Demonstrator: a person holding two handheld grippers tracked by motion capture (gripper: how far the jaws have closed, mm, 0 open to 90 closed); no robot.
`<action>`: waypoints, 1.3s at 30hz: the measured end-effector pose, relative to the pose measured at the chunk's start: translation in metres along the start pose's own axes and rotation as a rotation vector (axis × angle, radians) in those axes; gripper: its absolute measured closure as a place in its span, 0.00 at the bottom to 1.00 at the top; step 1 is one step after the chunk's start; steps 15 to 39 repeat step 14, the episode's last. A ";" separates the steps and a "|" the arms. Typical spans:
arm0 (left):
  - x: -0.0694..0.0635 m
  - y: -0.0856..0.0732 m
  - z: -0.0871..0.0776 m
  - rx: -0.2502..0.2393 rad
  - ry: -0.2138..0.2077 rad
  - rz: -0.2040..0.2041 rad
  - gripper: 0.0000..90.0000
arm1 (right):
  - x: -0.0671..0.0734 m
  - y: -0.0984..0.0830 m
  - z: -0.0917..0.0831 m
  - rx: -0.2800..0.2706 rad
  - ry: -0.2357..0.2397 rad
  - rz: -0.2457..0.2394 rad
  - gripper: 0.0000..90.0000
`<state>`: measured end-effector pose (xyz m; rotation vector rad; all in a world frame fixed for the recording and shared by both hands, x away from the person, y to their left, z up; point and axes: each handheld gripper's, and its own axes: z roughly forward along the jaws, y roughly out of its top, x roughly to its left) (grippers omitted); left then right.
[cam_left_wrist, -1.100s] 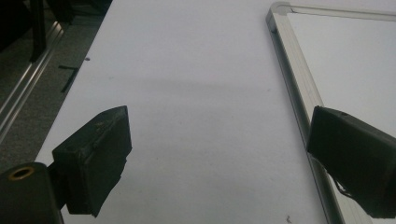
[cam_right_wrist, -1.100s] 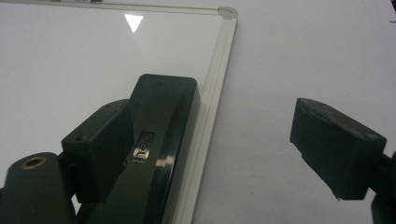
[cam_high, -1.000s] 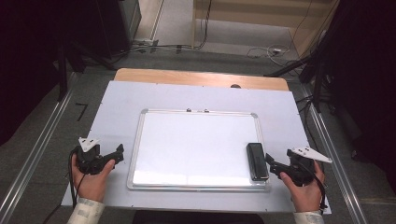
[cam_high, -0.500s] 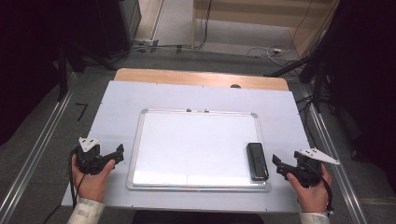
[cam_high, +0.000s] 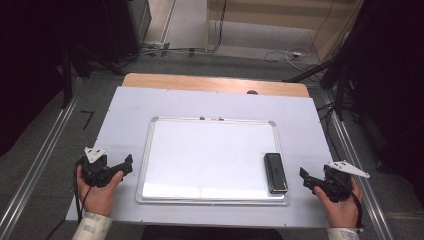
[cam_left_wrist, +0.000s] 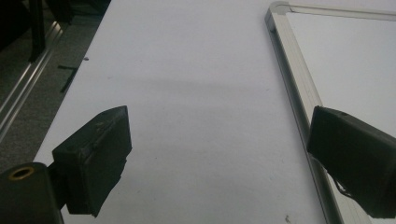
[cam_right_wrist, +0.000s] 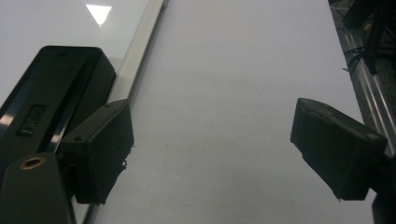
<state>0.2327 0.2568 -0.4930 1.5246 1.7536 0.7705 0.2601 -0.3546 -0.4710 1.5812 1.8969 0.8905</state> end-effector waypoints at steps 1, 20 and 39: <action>0.000 0.000 0.000 0.000 0.000 0.000 0.08 | -0.001 0.000 0.000 0.001 -0.006 0.001 0.14; -0.001 0.000 0.001 0.003 0.002 0.003 0.08 | -0.018 -0.006 0.007 0.028 -0.051 0.028 0.12; -0.001 0.000 0.001 0.003 0.002 0.003 0.08 | -0.018 -0.006 0.007 0.028 -0.051 0.028 0.12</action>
